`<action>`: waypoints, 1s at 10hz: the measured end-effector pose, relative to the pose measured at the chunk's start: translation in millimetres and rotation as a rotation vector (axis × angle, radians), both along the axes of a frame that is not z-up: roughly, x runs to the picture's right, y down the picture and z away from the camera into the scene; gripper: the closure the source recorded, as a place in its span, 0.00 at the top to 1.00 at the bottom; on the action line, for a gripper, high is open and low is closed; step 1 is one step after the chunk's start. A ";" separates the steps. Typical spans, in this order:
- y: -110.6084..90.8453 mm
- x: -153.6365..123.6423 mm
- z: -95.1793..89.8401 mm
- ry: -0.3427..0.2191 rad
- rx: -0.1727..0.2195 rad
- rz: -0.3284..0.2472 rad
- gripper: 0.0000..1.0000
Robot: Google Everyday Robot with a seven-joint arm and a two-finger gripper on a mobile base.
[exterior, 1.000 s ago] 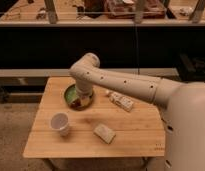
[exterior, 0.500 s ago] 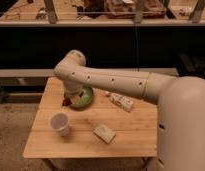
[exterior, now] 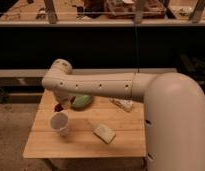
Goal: Place the pepper in the ceramic cup
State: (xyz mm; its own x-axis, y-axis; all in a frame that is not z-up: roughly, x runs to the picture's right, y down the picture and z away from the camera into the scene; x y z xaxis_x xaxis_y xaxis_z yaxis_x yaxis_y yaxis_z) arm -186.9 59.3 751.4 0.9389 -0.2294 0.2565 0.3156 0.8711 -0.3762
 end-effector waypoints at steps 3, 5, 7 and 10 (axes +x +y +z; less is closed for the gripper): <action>7.1 1.6 3.9 -0.002 0.004 0.015 0.04; -4.1 7.4 -4.4 -0.041 0.000 0.061 0.04; -7.7 2.7 -9.3 -0.091 -0.019 0.076 0.04; -9.2 -4.1 -12.8 -0.107 -0.068 0.057 0.04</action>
